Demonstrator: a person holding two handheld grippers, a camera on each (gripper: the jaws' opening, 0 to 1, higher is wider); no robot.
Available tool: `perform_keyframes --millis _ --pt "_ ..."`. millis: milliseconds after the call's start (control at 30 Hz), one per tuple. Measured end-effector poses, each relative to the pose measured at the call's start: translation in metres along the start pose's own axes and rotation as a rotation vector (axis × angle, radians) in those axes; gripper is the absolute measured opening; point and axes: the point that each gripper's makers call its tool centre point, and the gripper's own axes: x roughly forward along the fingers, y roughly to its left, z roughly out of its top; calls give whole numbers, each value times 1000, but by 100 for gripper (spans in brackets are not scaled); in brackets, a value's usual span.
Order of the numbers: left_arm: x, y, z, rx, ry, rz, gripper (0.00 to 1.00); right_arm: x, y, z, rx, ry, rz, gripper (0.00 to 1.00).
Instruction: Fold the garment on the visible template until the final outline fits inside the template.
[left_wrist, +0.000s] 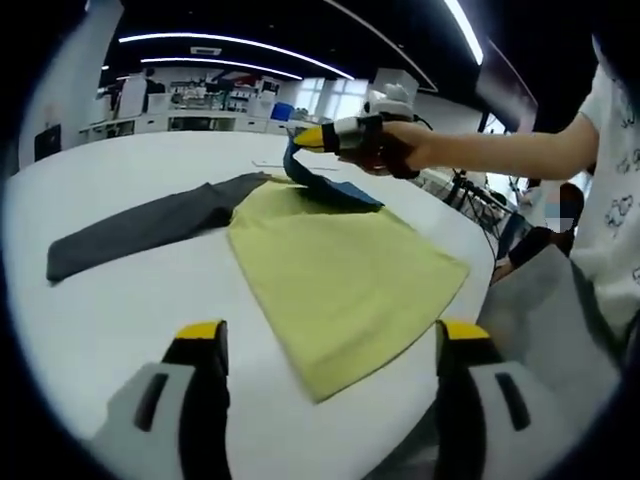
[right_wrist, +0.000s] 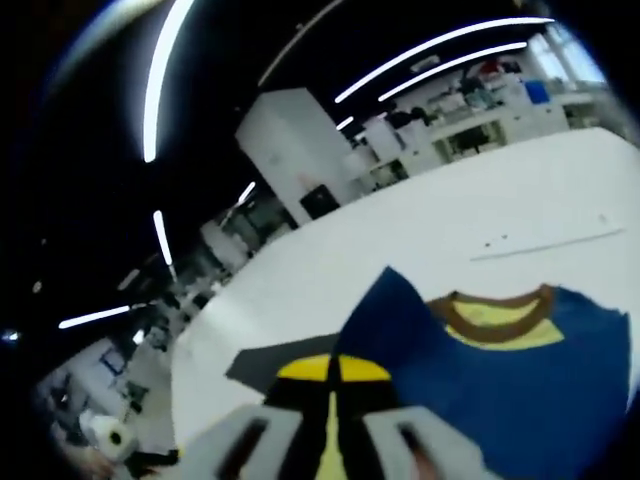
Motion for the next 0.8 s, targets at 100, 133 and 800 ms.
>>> perform_keyframes --millis 100,133,800 --pt "0 1 -1 -8 -2 1 83 11 -1 -7 -21 28 3 0" --pt "0 1 -2 -10 -1 2 82 15 -2 -9 -26 36 2 0" --pt "1 0 -12 -48 12 15 82 54 4 -81 -66 211 2 0"
